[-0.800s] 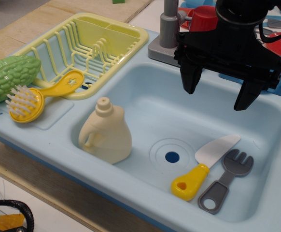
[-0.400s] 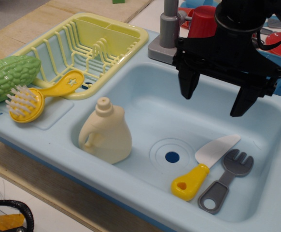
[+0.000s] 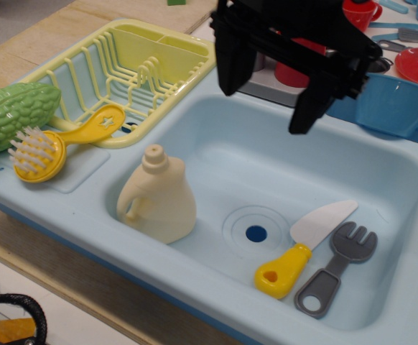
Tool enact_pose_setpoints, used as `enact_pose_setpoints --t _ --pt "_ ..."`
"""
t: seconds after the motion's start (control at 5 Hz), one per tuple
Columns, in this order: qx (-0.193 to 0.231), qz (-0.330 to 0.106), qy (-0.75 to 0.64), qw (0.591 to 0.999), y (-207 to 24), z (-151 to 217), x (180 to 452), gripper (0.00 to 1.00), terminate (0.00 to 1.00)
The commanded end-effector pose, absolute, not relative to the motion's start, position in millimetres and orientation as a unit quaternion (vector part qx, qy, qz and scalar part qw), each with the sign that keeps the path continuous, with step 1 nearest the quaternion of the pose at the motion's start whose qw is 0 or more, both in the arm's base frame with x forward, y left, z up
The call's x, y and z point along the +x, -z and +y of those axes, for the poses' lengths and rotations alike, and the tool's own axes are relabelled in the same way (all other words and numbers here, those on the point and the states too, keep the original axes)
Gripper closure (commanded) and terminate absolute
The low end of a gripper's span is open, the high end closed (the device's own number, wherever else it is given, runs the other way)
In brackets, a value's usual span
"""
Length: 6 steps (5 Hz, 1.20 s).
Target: Put detergent from sink into drying rack
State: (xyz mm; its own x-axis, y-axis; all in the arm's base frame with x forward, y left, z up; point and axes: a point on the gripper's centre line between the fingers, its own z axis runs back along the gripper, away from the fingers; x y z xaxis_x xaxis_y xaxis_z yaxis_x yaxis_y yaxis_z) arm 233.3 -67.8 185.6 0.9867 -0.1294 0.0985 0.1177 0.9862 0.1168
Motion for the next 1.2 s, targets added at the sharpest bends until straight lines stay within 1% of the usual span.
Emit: enact_pose_setpoints --t 0.0,0.2,0.4,0.6,0.8,1.0 --pt "0.052 -0.063 0.063 0.995 -188.3 -57.8 205.2 0.0 0.0" --pt "0.067 -0.067 0.066 0.993 -184.1 -41.3 196.6 0.0 0.0" --pt "0.078 -0.073 0.08 0.991 -179.0 -30.2 200.7 0.0 0.0" --pt "0.058 -0.076 0.091 0.991 -164.4 -14.0 211.2 0.0 0.0" --pt "0.046 -0.085 0.096 0.991 -150.4 -5.5 210.0 0.0 0.0" --pt "0.038 -0.09 0.09 0.991 -141.0 -6.7 205.1 0.0 0.0"
